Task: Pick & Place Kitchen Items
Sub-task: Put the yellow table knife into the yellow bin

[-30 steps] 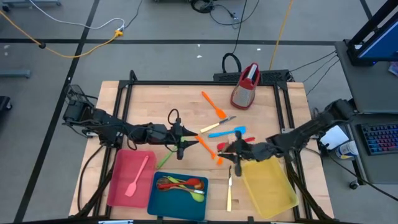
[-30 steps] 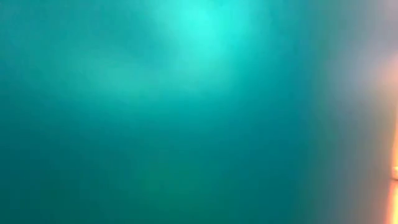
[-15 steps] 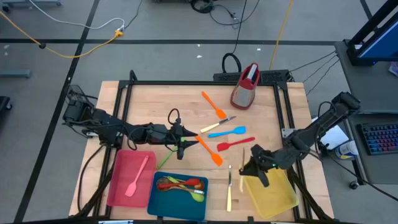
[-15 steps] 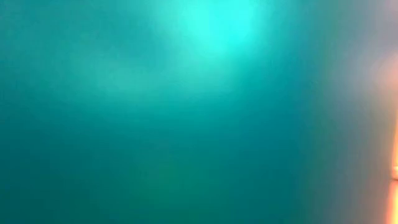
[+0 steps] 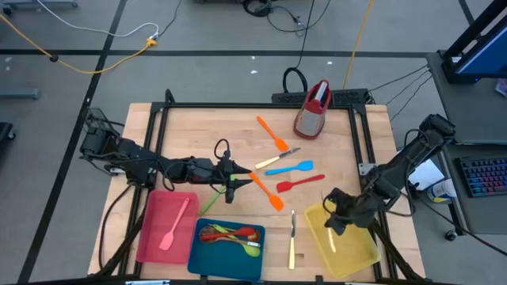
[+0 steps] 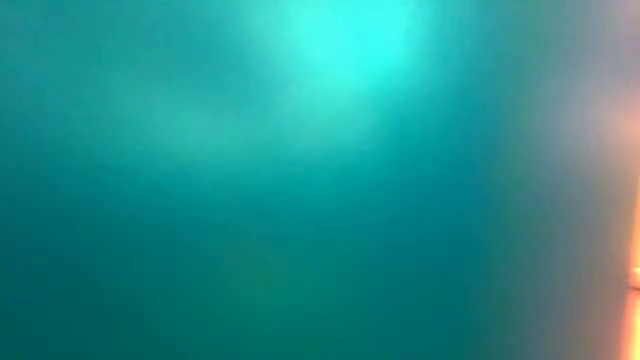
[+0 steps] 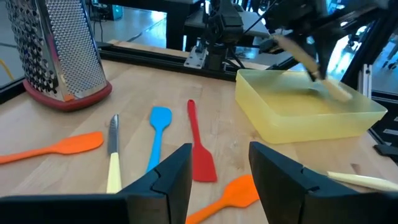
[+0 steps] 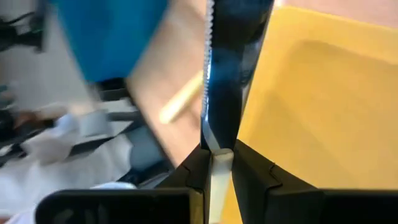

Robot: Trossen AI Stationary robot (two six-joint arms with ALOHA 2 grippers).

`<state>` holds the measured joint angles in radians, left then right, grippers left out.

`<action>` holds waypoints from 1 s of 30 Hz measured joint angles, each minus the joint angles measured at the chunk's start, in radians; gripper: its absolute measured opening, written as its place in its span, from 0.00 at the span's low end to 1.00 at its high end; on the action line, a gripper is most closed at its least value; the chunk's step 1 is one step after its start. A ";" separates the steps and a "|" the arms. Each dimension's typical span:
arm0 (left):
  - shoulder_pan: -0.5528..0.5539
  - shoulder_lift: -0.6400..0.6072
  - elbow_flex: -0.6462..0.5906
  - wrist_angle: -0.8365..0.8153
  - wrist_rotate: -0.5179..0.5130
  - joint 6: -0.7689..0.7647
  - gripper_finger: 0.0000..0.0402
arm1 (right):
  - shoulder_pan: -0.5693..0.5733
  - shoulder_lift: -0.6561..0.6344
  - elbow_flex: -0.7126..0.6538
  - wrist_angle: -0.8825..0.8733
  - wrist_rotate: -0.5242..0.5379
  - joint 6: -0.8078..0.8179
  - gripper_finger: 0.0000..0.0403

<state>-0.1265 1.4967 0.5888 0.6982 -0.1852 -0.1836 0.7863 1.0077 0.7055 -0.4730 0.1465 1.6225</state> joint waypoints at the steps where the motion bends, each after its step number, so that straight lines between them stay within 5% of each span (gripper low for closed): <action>1: 0.001 0.000 0.000 0.000 0.000 0.003 0.40 | 0.002 0.000 0.000 -0.032 -0.006 0.024 0.09; 17: 0.001 0.000 0.000 -0.039 0.000 0.001 0.40 | 0.001 0.006 0.000 -0.227 -0.046 0.119 0.09; 30: 0.001 0.000 0.000 -0.052 0.042 0.006 0.40 | 0.001 0.032 -0.137 -0.126 -0.047 0.120 0.09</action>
<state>-0.1257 1.4967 0.5888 0.6460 -0.1429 -0.1778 0.7872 1.0401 0.5681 -0.5991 0.0994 1.7424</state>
